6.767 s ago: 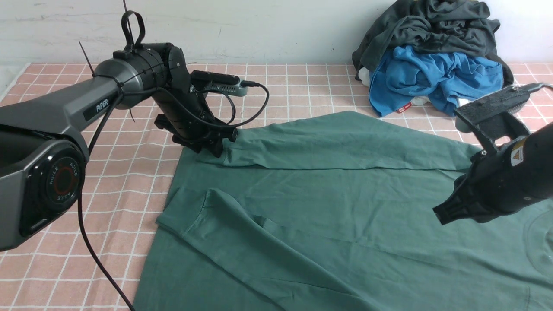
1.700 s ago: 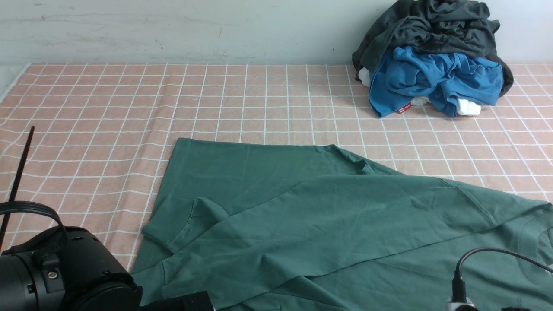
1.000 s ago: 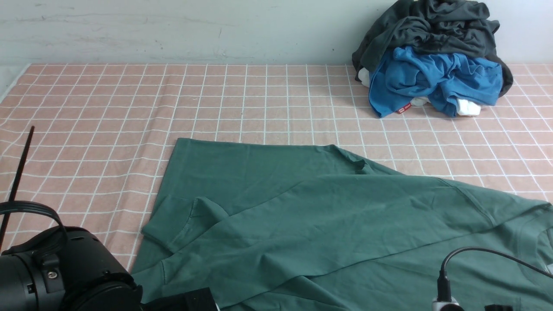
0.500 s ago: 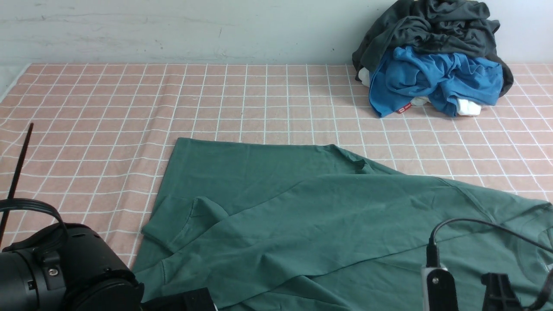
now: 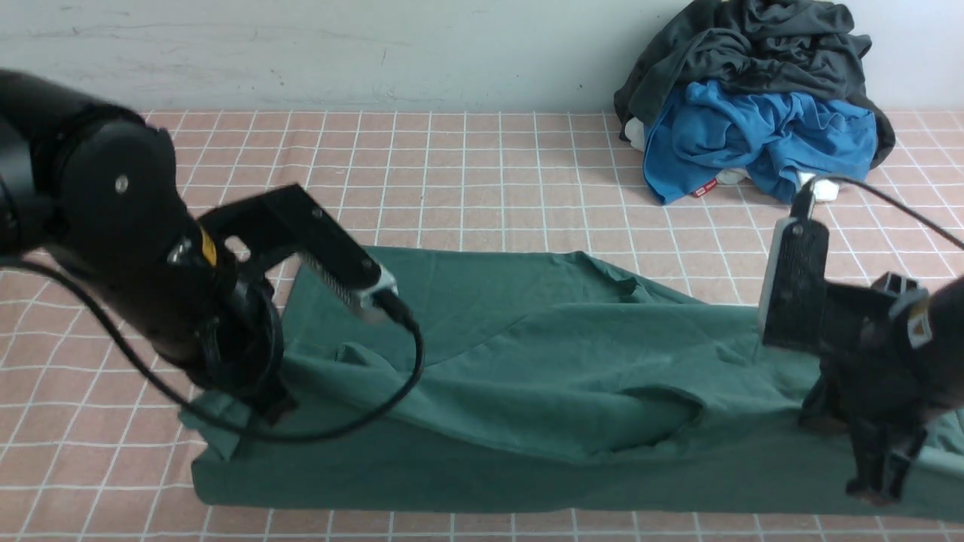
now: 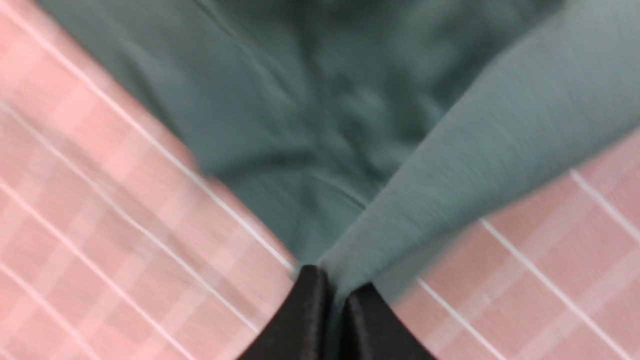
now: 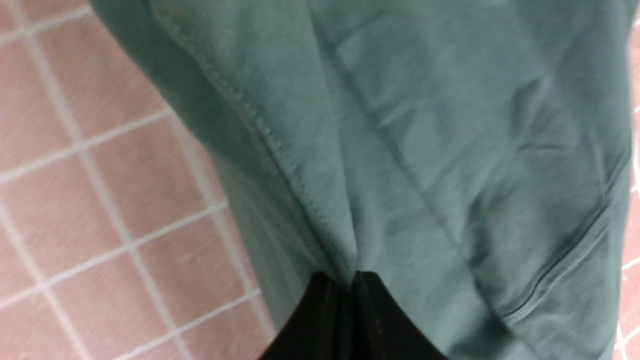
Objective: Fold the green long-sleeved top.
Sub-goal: Use both arms to drag the lower edge of the fabric forward and fold it over the upper edge, then use the right arm to clamp the right edge of the fabric
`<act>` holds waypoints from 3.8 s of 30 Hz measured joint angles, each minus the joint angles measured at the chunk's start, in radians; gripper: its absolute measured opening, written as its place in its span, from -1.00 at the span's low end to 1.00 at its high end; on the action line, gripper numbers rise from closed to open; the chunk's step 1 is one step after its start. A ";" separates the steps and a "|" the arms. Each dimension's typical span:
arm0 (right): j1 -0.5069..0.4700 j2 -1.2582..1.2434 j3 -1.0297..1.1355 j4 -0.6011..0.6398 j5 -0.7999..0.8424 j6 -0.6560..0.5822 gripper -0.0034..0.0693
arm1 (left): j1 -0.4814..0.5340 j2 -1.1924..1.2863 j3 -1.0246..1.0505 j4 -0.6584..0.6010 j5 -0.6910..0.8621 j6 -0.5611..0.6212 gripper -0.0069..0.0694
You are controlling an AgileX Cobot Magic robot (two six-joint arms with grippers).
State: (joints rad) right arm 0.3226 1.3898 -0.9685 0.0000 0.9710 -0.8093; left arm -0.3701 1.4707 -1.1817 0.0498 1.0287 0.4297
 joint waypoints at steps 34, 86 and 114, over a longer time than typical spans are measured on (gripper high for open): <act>-0.161 0.636 -0.583 0.142 -0.226 0.410 -0.01 | 0.155 0.712 -0.598 0.072 -0.260 -0.106 -0.16; -0.390 0.123 -0.081 -0.273 -0.213 1.050 -0.30 | 0.079 0.604 -0.433 -0.081 0.153 -0.203 -0.83; -0.587 0.458 -0.084 0.027 -0.298 0.759 -0.34 | 0.079 0.587 -0.293 -0.085 0.017 -0.202 -0.83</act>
State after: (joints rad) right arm -0.2641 1.8474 -1.0526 0.0267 0.6725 -0.0500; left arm -0.2906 2.0575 -1.4751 -0.0351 1.0456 0.2274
